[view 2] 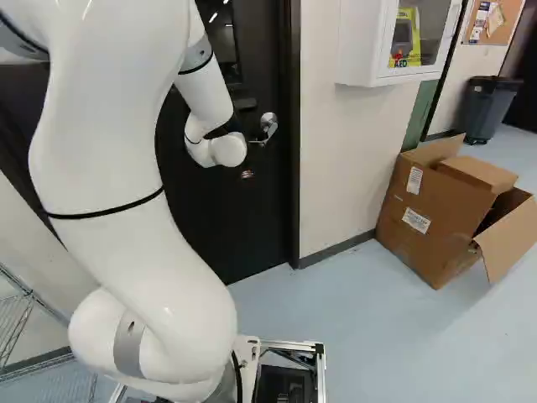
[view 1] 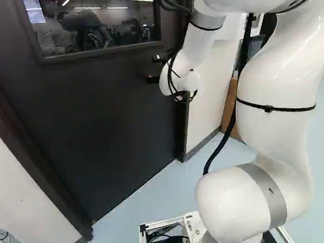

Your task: Open the door and move inside

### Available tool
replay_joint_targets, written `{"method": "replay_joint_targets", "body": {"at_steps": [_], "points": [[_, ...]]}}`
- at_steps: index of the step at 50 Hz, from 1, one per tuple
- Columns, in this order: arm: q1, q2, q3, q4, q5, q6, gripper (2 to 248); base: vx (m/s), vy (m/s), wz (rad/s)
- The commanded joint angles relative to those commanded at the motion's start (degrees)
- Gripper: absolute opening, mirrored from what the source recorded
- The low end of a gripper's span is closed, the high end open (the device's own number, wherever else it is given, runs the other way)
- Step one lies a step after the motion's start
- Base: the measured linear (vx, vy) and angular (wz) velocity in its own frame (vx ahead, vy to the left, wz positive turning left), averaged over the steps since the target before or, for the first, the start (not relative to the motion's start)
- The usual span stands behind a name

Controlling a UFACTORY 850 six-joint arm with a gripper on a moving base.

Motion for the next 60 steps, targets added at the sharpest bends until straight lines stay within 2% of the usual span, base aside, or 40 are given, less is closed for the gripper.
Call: {"method": "replay_joint_targets", "body": {"at_steps": [60], "points": [[0.0,-6.5,-0.1,0.0,0.0,0.0,247,0.000,0.000,0.000]]}}
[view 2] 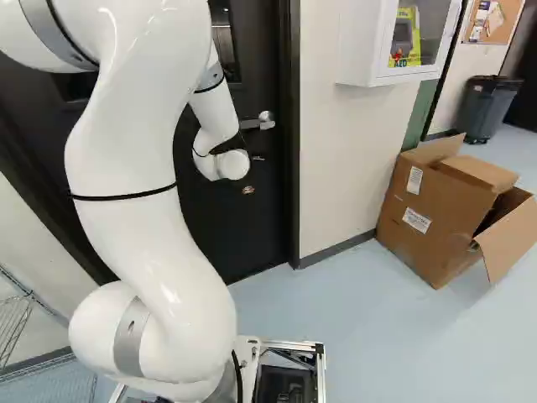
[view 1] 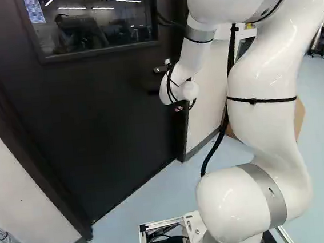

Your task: Open the door and move inside

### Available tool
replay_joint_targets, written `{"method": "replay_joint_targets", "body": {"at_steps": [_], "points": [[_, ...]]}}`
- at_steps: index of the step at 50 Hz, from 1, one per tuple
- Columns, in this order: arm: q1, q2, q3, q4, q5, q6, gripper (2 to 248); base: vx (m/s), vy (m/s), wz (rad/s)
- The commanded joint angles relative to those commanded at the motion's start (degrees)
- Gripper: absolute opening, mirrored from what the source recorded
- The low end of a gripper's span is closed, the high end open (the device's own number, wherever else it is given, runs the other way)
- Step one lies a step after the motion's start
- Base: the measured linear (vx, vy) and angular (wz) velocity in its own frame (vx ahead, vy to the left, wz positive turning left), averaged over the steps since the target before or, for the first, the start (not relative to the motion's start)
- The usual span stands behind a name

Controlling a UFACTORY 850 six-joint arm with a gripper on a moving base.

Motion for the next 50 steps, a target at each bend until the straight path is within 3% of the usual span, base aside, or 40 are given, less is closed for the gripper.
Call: {"method": "replay_joint_targets", "body": {"at_steps": [12,50], "points": [[0.1,-1.3,-1.5,0.6,0.0,0.0,247,0.000,0.000,0.000],[2.7,-10.9,-13.7,5.9,0.0,0.0,247,0.000,0.000,0.000]]}}
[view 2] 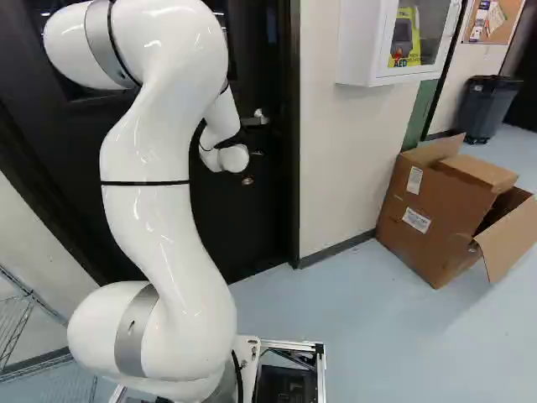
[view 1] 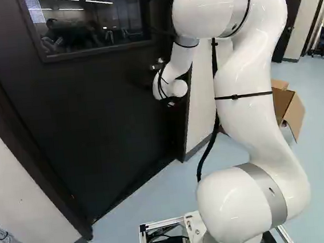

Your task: Open the door and move inside

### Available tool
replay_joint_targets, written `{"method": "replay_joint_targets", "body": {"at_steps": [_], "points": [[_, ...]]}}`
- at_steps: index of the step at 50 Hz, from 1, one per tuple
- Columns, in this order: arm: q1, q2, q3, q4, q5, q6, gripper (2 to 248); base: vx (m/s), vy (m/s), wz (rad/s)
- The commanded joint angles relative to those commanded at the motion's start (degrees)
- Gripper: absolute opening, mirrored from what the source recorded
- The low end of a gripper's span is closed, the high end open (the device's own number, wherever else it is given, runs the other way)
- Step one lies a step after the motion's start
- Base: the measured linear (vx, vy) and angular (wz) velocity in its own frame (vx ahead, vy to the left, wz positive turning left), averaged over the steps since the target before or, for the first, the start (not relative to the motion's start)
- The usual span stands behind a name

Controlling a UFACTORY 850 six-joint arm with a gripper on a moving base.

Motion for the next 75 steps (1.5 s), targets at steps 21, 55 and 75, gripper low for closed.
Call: {"method": "replay_joint_targets", "body": {"at_steps": [21,55,75], "points": [[2.2,-4.9,-6.5,0.8,0.0,0.0,247,0.000,0.000,0.000],[6.0,-12.1,-16.4,0.8,0.0,0.0,247,0.000,0.000,0.000],[8.0,-15.4,-21.0,0.8,0.0,0.0,247,0.000,0.000,0.000]]}}
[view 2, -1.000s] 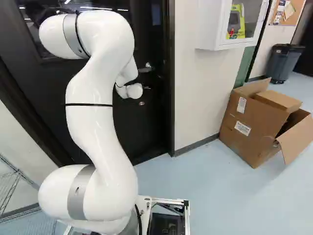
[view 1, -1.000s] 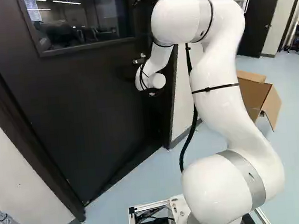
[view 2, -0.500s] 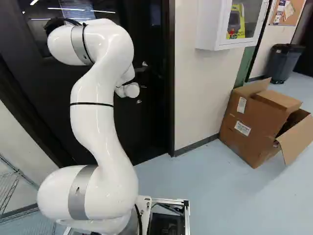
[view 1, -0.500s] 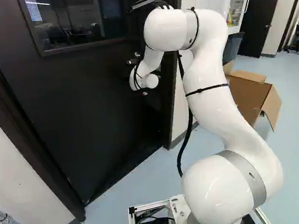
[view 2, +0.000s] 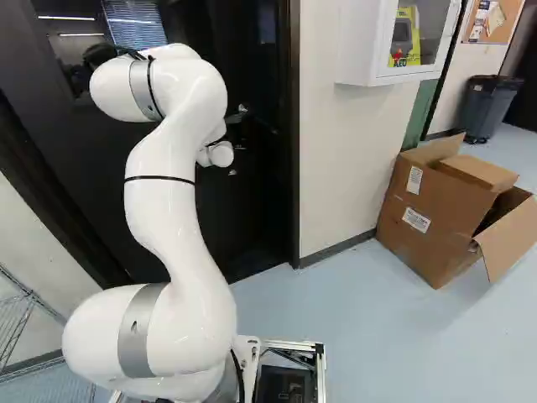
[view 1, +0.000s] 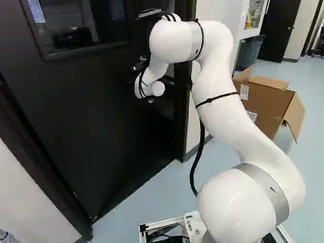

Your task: Open the door and move inside

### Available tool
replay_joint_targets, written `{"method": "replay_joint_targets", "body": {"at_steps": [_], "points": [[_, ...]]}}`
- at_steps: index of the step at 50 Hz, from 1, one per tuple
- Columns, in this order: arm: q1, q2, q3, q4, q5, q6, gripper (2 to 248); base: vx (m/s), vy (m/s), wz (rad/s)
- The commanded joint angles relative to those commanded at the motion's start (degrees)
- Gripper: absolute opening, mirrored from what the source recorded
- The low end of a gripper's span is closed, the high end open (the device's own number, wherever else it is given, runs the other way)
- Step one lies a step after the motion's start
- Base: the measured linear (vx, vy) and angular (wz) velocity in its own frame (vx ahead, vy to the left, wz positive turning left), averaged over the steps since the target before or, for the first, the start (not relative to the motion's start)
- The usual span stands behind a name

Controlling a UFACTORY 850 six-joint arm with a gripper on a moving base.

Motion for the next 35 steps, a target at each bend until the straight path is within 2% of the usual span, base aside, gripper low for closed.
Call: {"method": "replay_joint_targets", "body": {"at_steps": [21,35], "points": [[0.3,-0.3,-0.4,0.0,0.0,0.0,247,0.000,0.000,0.000],[0.0,1.6,2.2,0.0,0.0,0.0,247,0.000,0.000,0.000]]}}
